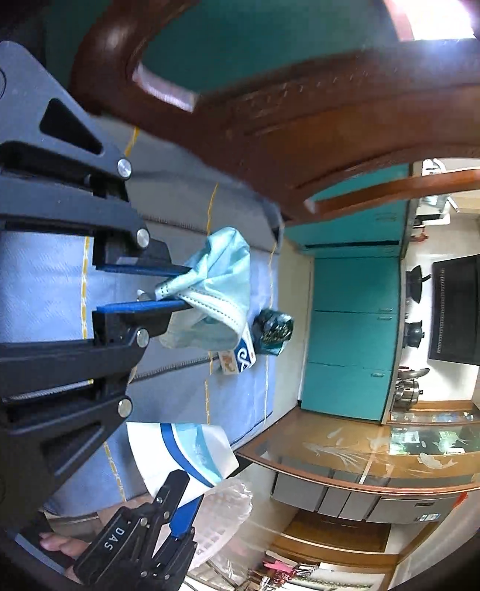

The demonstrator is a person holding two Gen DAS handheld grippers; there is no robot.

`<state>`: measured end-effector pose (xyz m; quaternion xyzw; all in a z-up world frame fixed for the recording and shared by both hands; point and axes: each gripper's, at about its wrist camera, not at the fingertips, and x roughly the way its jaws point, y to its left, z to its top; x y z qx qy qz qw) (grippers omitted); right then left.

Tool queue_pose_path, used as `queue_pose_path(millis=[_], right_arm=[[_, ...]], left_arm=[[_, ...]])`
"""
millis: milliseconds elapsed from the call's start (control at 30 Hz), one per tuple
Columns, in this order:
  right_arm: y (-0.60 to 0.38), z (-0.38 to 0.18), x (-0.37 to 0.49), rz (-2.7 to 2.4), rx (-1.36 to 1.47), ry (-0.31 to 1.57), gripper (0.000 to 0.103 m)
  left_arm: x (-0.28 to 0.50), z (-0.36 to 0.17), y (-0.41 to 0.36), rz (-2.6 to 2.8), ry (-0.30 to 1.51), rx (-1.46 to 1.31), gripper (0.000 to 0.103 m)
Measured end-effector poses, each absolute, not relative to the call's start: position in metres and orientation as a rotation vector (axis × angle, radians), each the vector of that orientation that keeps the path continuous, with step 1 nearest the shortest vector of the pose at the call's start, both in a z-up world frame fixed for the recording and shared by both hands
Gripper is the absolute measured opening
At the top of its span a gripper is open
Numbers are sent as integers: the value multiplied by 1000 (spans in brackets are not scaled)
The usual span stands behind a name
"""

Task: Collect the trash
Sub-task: 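Lift the mask and paper cup and carry both toward the white basket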

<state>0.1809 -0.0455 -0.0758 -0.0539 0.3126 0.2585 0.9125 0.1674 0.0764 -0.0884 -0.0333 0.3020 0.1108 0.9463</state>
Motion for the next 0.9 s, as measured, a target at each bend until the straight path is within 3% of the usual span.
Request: queue_pose_path(millis=[900], right_arm=[[-45, -71, 171, 518, -136, 599, 33]], left_arm=[[138, -77, 80, 246, 570, -26, 13]])
